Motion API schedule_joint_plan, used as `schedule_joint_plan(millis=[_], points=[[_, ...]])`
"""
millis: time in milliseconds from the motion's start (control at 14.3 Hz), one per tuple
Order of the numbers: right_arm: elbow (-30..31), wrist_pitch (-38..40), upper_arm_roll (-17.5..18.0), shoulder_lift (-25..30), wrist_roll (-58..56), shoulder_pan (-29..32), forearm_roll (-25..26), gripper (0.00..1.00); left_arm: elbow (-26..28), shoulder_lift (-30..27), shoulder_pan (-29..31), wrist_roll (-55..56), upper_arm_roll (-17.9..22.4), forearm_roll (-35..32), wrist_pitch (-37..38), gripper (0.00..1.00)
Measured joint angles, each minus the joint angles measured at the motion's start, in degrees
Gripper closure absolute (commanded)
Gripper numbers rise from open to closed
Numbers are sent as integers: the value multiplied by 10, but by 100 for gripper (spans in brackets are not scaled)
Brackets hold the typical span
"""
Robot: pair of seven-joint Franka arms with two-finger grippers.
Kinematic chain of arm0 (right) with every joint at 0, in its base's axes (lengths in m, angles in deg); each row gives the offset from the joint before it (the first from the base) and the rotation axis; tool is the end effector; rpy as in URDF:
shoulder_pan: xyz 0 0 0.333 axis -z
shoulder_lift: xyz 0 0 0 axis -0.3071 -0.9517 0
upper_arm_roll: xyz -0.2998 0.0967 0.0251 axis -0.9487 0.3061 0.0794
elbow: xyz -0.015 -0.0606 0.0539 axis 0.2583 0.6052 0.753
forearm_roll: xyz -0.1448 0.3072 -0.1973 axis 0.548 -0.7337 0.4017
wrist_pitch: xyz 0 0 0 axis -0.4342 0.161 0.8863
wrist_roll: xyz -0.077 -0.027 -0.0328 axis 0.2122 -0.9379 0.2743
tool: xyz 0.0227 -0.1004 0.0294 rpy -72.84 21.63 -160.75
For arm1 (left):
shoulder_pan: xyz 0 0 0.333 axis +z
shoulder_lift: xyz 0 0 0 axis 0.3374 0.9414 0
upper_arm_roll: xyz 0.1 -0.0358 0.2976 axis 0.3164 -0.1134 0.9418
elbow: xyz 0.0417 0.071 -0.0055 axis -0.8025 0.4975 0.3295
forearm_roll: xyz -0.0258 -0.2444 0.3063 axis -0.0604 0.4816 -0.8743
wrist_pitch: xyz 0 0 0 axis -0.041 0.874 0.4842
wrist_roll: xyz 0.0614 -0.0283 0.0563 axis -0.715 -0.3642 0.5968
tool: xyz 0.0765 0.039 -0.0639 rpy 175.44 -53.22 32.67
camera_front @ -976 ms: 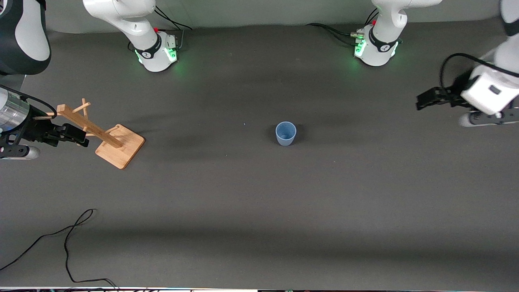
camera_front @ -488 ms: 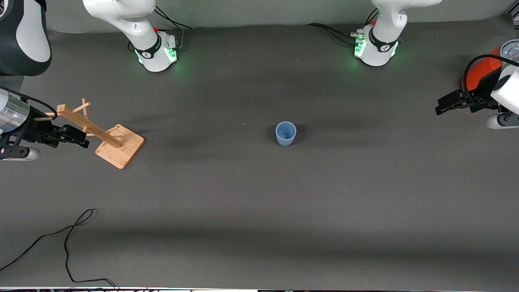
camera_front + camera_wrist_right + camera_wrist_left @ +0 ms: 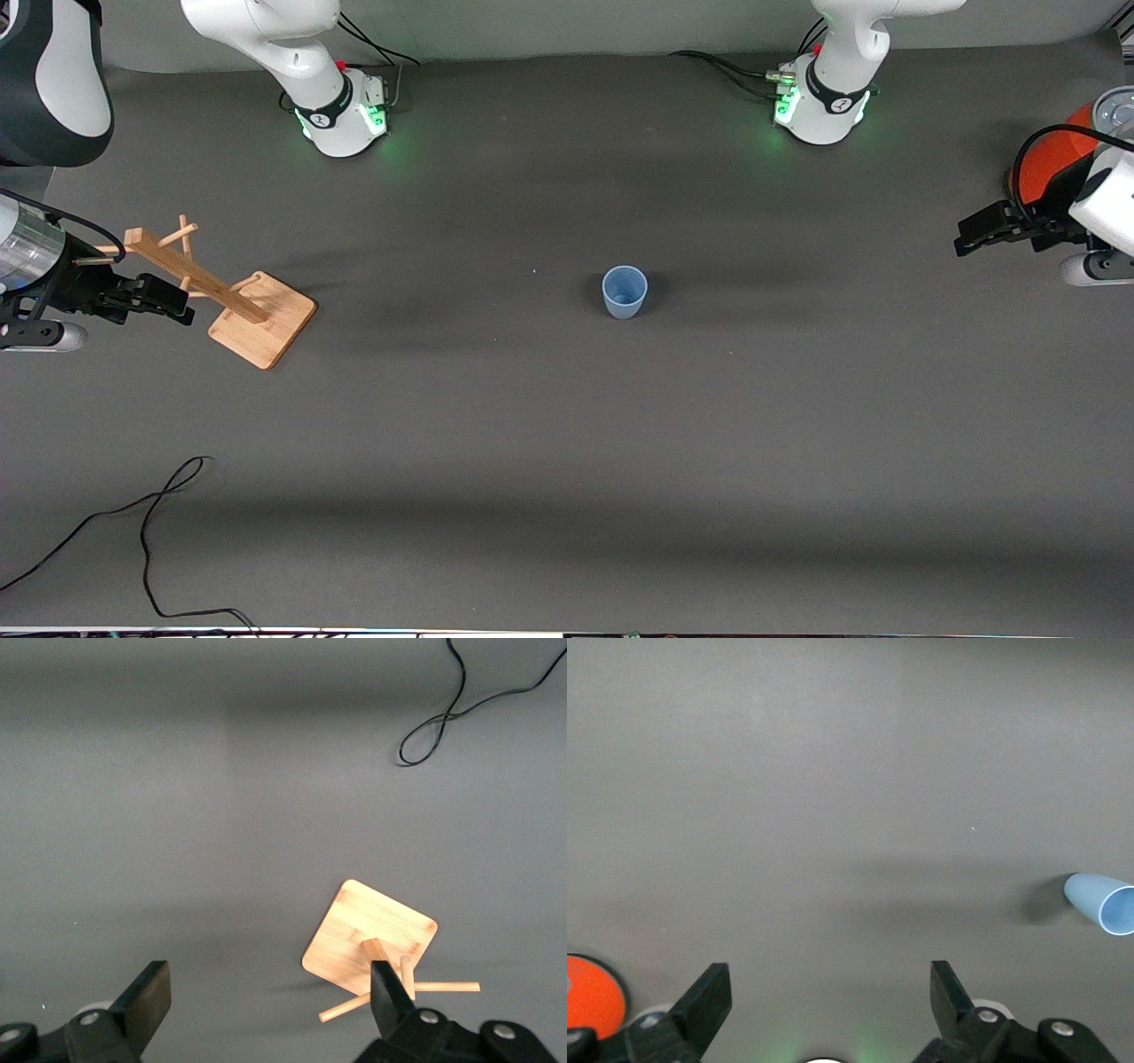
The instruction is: Rotate and upright cup with both arms
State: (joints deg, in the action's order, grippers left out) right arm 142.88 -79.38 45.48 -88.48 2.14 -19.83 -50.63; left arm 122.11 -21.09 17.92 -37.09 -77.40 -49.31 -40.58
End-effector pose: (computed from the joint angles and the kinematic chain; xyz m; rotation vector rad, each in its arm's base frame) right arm 0.5830 -0.0139 0.5454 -3.1194 0.1027 -0.0507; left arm 0.5425 -0.0088 0.5895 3.1080 0.0787 -0.1297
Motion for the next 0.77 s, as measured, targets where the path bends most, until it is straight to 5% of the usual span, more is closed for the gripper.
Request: schedule_joint_plan(millis=[767], points=[[-4, -4, 2, 0, -1, -1, 12, 0, 0, 1, -1, -3, 0, -8, 1, 0]])
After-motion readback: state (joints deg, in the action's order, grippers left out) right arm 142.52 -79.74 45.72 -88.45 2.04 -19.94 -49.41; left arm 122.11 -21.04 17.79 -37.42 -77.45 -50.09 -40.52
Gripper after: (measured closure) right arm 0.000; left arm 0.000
